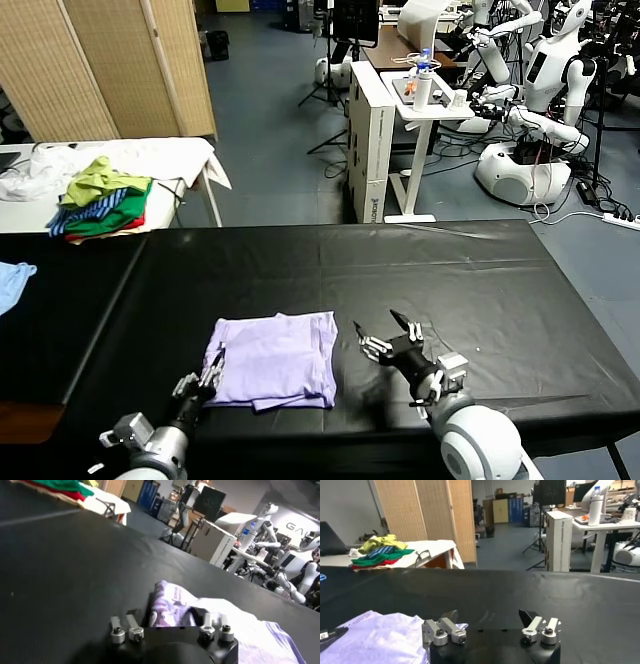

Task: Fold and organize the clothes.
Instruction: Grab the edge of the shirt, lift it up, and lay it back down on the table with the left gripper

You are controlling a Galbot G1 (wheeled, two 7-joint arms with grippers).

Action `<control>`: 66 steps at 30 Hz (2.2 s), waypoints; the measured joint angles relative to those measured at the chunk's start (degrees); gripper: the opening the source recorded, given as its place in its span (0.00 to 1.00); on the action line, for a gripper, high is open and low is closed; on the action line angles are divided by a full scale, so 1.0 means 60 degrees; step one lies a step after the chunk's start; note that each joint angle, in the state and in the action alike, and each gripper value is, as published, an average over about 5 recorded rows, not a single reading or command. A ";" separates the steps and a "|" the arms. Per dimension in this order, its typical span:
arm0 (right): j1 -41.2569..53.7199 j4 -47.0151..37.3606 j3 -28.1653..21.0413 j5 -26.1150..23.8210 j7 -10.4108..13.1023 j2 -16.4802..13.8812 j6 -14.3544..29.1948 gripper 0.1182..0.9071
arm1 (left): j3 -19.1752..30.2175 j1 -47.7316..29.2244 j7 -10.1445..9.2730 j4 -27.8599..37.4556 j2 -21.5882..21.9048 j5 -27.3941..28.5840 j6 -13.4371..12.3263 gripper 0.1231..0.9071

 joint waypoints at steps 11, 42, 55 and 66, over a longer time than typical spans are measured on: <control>-0.0013 -0.0124 0.0064 -0.0132 0.0023 0.0070 0.0098 1.00 | -0.0073 -0.0258 -0.0384 -0.0278 0.0337 0.1226 0.0315 0.07; -0.0026 -0.0457 0.0009 -0.0089 0.0097 0.0388 0.0236 1.00 | -0.3222 0.0404 -0.0919 -0.1288 0.4341 0.3906 0.0221 0.07; -0.0251 -0.0367 0.0065 -0.0216 0.0112 0.0407 0.0236 1.00 | 0.0255 -0.0499 -0.1724 -0.2109 0.2456 0.1744 0.1183 0.07; -0.0072 -0.0501 -0.0067 -0.0289 0.0118 0.0516 0.0201 1.00 | 0.2437 -0.1061 -0.1716 -0.1578 0.0911 0.1304 0.1126 0.07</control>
